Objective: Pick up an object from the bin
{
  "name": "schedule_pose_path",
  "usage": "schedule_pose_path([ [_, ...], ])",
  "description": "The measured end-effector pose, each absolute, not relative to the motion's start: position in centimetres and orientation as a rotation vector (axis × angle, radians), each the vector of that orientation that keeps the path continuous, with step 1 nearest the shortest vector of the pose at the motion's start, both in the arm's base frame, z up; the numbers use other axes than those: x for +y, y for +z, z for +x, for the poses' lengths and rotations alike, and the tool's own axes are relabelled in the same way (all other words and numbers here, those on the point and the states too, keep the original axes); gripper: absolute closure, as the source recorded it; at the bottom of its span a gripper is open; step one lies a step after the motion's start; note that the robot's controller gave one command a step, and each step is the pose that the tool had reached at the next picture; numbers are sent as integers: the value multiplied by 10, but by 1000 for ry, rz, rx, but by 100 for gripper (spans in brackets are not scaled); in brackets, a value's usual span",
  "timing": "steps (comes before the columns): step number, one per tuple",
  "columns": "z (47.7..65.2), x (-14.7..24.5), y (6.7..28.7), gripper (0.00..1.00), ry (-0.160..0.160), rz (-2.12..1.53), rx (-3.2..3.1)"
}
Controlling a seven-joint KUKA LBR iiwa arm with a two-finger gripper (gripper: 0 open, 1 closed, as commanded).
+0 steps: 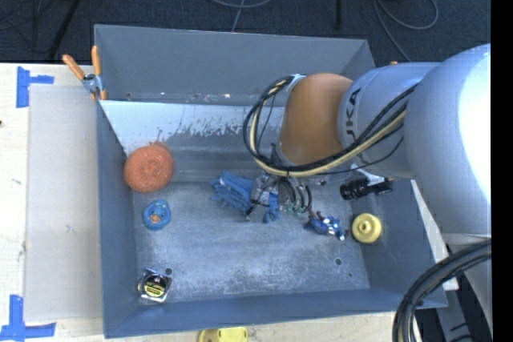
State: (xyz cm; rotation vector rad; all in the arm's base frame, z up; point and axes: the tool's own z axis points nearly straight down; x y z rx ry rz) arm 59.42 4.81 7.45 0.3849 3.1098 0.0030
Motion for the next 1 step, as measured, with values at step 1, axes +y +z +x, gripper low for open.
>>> schedule_pose_path([
  [1, 594, 48, 75, 100, 3, 384, 3110],
])
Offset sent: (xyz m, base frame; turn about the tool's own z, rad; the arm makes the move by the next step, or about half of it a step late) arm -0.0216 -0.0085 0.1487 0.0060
